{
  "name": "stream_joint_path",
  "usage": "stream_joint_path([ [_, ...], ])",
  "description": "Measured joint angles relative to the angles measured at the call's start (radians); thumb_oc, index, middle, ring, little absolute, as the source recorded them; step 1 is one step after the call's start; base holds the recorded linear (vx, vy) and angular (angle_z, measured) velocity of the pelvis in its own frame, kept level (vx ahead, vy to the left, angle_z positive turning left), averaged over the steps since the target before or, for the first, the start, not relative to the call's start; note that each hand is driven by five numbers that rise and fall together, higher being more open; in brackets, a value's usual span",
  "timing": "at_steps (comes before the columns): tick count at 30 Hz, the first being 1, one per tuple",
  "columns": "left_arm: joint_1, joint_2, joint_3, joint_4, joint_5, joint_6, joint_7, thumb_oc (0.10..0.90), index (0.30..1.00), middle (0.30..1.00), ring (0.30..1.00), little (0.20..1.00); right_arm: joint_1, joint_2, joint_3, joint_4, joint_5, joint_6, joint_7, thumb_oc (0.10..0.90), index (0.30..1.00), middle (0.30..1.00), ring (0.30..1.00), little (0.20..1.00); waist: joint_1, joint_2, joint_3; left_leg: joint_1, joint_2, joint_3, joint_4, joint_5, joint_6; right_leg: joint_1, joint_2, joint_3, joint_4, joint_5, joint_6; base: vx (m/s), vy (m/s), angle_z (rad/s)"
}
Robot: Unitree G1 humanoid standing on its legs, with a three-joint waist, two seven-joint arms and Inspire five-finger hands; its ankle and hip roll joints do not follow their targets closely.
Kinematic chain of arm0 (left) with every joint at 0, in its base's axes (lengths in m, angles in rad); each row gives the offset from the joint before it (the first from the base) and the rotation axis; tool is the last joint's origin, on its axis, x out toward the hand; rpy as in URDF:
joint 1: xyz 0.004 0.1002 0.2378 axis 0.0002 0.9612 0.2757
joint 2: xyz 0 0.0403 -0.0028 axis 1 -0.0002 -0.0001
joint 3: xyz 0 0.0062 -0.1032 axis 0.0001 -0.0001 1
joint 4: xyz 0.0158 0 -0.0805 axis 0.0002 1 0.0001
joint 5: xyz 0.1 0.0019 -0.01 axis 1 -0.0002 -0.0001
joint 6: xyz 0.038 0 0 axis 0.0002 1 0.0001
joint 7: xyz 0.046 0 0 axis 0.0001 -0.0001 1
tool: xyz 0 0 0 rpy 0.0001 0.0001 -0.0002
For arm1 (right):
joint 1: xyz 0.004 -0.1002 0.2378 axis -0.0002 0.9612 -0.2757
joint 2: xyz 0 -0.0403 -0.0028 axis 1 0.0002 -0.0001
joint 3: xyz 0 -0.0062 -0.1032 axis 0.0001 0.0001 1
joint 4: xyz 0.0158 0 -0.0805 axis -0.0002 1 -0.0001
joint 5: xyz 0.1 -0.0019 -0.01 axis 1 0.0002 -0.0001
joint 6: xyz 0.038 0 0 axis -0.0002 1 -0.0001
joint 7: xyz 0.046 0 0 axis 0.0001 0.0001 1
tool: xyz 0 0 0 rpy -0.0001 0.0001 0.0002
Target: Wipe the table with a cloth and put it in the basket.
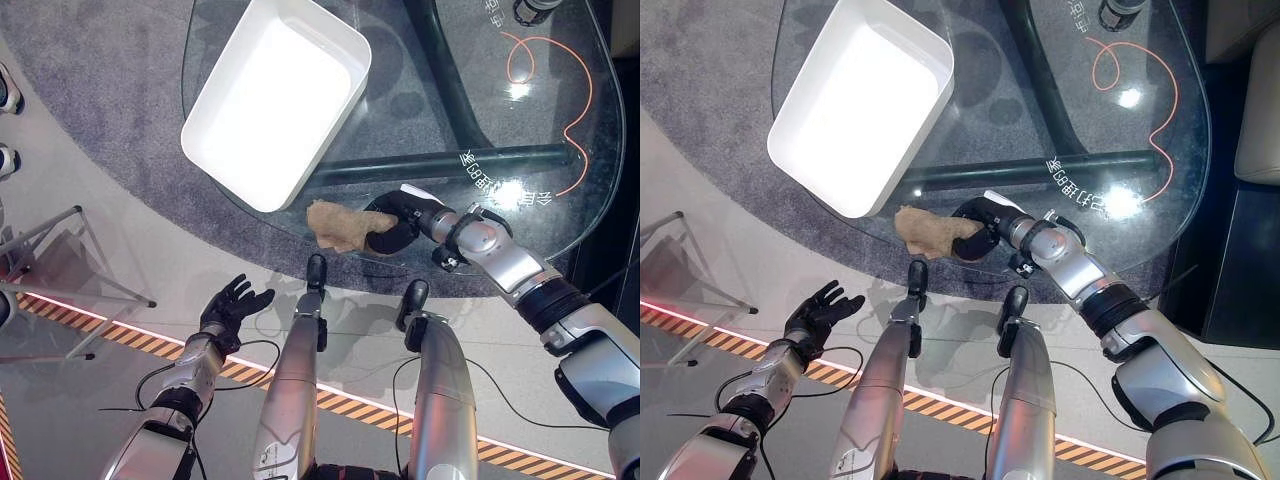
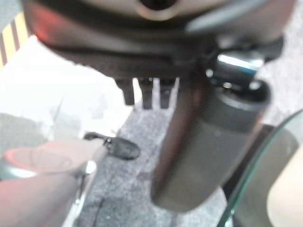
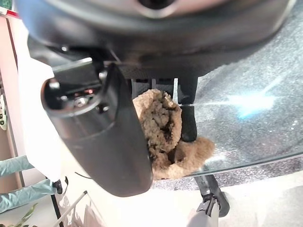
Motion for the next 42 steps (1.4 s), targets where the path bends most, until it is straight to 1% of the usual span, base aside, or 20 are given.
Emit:
stream_joint_path([
  [4, 0.0, -0.001, 0.013, 0.0, -0.004, -0.004, 0.024, 0.8, 0.9, 0.9, 0.9, 0.9, 0.0, -0.001, -0.002, 0.0, 0.0, 0.0, -0.004, 0.1, 0.3, 0.3, 0.3, 0.2, 0.0, 0.0, 0.0, 0.0, 0.0, -0.001, 0.003, 0.0, 0.0, 0.001, 0.0, 0.0, 0.003, 0.0, -0.001, 0.0, 0.0, 0.0],
  [6, 0.0, -0.001, 0.021, 0.0, -0.005, -0.02, 0.076, 0.8, 0.9, 0.9, 0.9, 0.9, 0.001, 0.0, -0.002, 0.0, 0.001, -0.001, -0.022, 0.1, 0.3, 0.3, 0.3, 0.2, -0.001, -0.001, 0.0, 0.0, 0.0, -0.002, 0.004, 0.0, 0.0, 0.002, 0.0, 0.0, 0.003, 0.0, -0.001, 0.0, 0.0, 0.0],
  [8, 0.001, -0.001, 0.027, -0.005, -0.006, -0.053, 0.134, 0.8, 0.9, 0.9, 0.9, 0.9, 0.005, 0.001, -0.007, 0.0, 0.001, -0.004, -0.054, 0.1, 0.3, 0.3, 0.3, 0.2, 0.0, -0.001, 0.0, 0.0, 0.0, -0.003, 0.005, 0.0, 0.0, 0.002, 0.0, 0.0, 0.004, 0.0, -0.001, 0.0, 0.0, 0.0],
  [10, 0.002, -0.004, 0.059, -0.023, -0.005, -0.099, 0.228, 0.8, 0.9, 0.9, 0.9, 0.9, 0.026, 0.014, -0.038, 0.0, 0.003, -0.016, -0.116, 0.1, 0.3, 0.3, 0.3, 0.2, 0.001, -0.005, 0.0, 0.0, 0.0, -0.004, 0.005, 0.0, 0.0, 0.002, 0.0, -0.001, 0.005, 0.0, -0.001, 0.0, 0.0, 0.0],
  [12, 0.001, -0.004, 0.092, -0.04, -0.005, -0.131, 0.283, 0.8, 0.9, 0.9, 0.9, 0.9, 0.044, 0.022, -0.067, 0.0, 0.006, -0.025, -0.157, 0.1, 0.3, 0.3, 0.3, 0.2, 0.002, -0.006, 0.0, 0.0, 0.0, -0.005, 0.005, 0.001, 0.0, 0.002, 0.0, -0.001, 0.006, 0.0, -0.002, -0.07, -0.013, 0.02],
  [13, -0.013, 0.001, 0.114, -0.048, -0.004, -0.178, 0.344, 0.8, 0.9, 0.9, 0.9, 0.9, 0.056, 0.026, -0.093, 0.0, 0.015, -0.037, -0.212, 0.1, 0.3, 0.3, 0.3, 0.2, 0.003, -0.006, 0.0, -0.003, -0.001, -0.006, 0.005, 0.012, -0.008, -0.002, -0.003, -0.009, 0.011, 0.002, -0.003, -0.07, -0.028, 0.06],
  [15, -0.023, 0.002, 0.156, -0.098, -0.003, -0.222, 0.413, 0.8, 0.9, 0.9, 0.9, 0.9, 0.082, 0.049, -0.151, 0.0, 0.044, -0.055, -0.28, 0.1, 0.3, 0.3, 0.3, 0.2, 0.002, -0.007, 0.0, -0.01, -0.001, -0.012, 0.003, 0.009, -0.005, -0.004, -0.005, -0.017, 0.012, -0.002, -0.006, -0.01, -0.037, 0.09],
  [17, -0.025, 0.003, 0.174, -0.142, -0.002, -0.26, 0.454, 0.8, 0.9, 0.9, 0.9, 0.9, 0.101, 0.07, -0.19, 0.0, 0.067, -0.072, -0.335, 0.1, 0.3, 0.3, 0.3, 0.2, 0.003, -0.008, 0.0, -0.012, 0.0, -0.016, 0.003, 0.009, -0.005, -0.004, -0.005, -0.019, 0.011, -0.007, -0.012, -0.01, -0.024, 0.05],
  [18, -0.031, 0.005, 0.18, -0.175, -0.002, -0.296, 0.485, 0.8, 0.9, 0.9, 0.9, 0.9, 0.112, 0.084, -0.218, 0.0, 0.091, -0.092, -0.379, 0.1, 0.3, 0.3, 0.3, 0.2, 0.004, -0.008, 0.0, -0.015, 0.0, -0.016, 0.003, 0.006, -0.01, -0.007, -0.005, -0.019, 0.011, -0.011, -0.007, 0.0, 0.0, 0.0],
  [20, -0.061, 0.009, 0.189, -0.206, -0.002, -0.334, 0.515, 0.8, 0.9, 0.9, 0.9, 0.9, 0.113, 0.097, -0.251, -0.001, 0.104, -0.119, -0.425, 0.1, 0.3, 0.3, 0.3, 0.2, 0.004, -0.008, 0.0, -0.026, 0.0, -0.016, 0.003, 0.006, -0.011, -0.02, -0.005, -0.022, 0.011, -0.01, -0.007, 0.0, 0.0, 0.0],
  [22, -0.09, 0.01, 0.192, -0.259, -0.003, -0.344, 0.54, 0.8, 0.9, 0.9, 0.9, 0.9, 0.139, 0.107, -0.286, -0.029, 0.117, -0.134, -0.468, 0.1, 0.3, 0.3, 0.3, 0.2, 0.003, -0.008, 0.0, -0.037, 0.0, -0.017, 0.004, 0.008, -0.008, -0.026, -0.005, -0.021, 0.009, -0.011, -0.005, -0.01, 0.006, 0.02],
  [25, -0.105, 0.01, 0.192, -0.359, -0.002, -0.391, 0.547, 0.8, 0.9, 0.9, 0.9, 0.9, 0.179, 0.118, -0.322, -0.08, 0.13, -0.158, -0.511, 0.1, 0.3, 0.3, 0.3, 0.2, 0.002, -0.01, 0.001, -0.046, 0.0, -0.016, 0.004, 0.011, -0.008, -0.034, -0.005, -0.02, 0.008, -0.005, -0.004, 0.0, 0.0, 0.0],
  [27, -0.107, 0.01, 0.192, -0.423, -0.001, -0.417, 0.546, 0.8, 0.9, 0.9, 0.9, 0.9, 0.2, 0.14, -0.348, -0.089, 0.13, -0.175, -0.525, 0.1, 0.3, 0.3, 0.3, 0.2, 0.002, -0.01, 0.001, -0.046, 0.0, -0.014, 0.004, 0.01, -0.007, -0.034, -0.005, -0.019, 0.01, -0.005, -0.004, 0.0, 0.0, 0.0],
  [30, -0.109, -0.004, 0.193, -0.512, 0.005, -0.45, 0.526, 0.8, 0.9, 0.9, 0.9, 0.9, 0.233, 0.147, -0.366, -0.12, 0.129, -0.198, -0.541, 0.1, 0.3, 0.3, 0.3, 0.2, 0.002, -0.01, 0.001, -0.044, 0.0, -0.009, 0.005, 0.01, -0.006, -0.033, -0.005, -0.017, 0.01, -0.005, -0.004, 0.0, 0.0, 0.0],
  [33, -0.106, -0.009, 0.193, -0.534, 0.002, -0.453, 0.504, 0.8, 0.9, 0.9, 0.9, 0.9, 0.248, 0.15, -0.378, -0.147, 0.127, -0.202, -0.545, 0.1, 0.3, 0.3, 0.3, 0.2, -0.002, -0.01, 0.001, -0.042, 0.0, -0.009, 0.005, 0.009, -0.005, -0.033, -0.005, -0.018, 0.014, -0.005, -0.004, 0.0, 0.0, 0.0],
  [38, -0.079, -0.03, 0.198, -0.592, -0.008, -0.448, 0.463, 0.8, 0.9, 0.9, 0.9, 0.9, 0.271, 0.175, -0.397, -0.213, 0.115, -0.229, -0.549, 0.1, 0.3, 0.3, 0.3, 0.2, -0.005, -0.01, 0.001, -0.038, 0.002, -0.01, 0.005, 0.006, -0.001, -0.034, -0.004, -0.016, 0.015, -0.007, -0.008, 0.0, 0.0, 0.0],
  [39, -0.05, -0.053, 0.218, -0.657, -0.043, -0.437, 0.424, 0.8, 0.9, 0.9, 0.9, 0.9, 0.301, 0.178, -0.418, -0.267, 0.095, -0.231, -0.547, 0.1, 0.3, 0.3, 0.3, 0.2, -0.004, -0.011, 0.001, -0.041, 0.002, -0.01, 0.001, 0.005, -0.004, -0.037, -0.004, -0.015, 0.012, -0.011, -0.008, 0.0, 0.0, 0.0],
  [40, -0.027, -0.064, 0.215, -0.682, -0.048, -0.434, 0.377, 0.8, 0.9, 0.9, 0.9, 0.9, 0.321, 0.181, -0.421, -0.303, 0.083, -0.239, -0.545, 0.1, 0.3, 0.3, 0.3, 0.2, -0.003, -0.011, 0.001, -0.041, 0.001, -0.009, 0.002, 0.006, -0.003, -0.036, -0.004, -0.015, 0.012, -0.011, -0.008, 0.0, 0.0, 0.0],
  [41, -0.02, -0.065, 0.212, -0.688, -0.048, -0.431, 0.361, 0.8, 0.9, 0.9, 0.9, 0.9, 0.326, 0.181, -0.421, -0.314, 0.082, -0.241, -0.541, 0.1, 0.3, 0.3, 0.3, 0.2, -0.004, -0.011, 0.001, -0.041, 0.001, -0.009, 0.002, 0.006, -0.003, -0.036, -0.004, -0.014, 0.011, -0.011, -0.008, 0.0, 0.0, 0.0],
  [42, -0.007, -0.07, 0.205, -0.706, -0.058, -0.405, 0.297, 0.8, 0.9, 0.9, 0.9, 0.9, 0.33, 0.183, -0.42, -0.347, 0.064, -0.255, -0.511, 0.1, 0.3, 0.3, 0.3, 0.2, -0.008, -0.011, 0.001, -0.04, 0.001, -0.007, 0.002, 0.006, 0.0, -0.036, -0.003, -0.011, 0.009, -0.01, -0.005, 0.0, 0.0, 0.0],
])
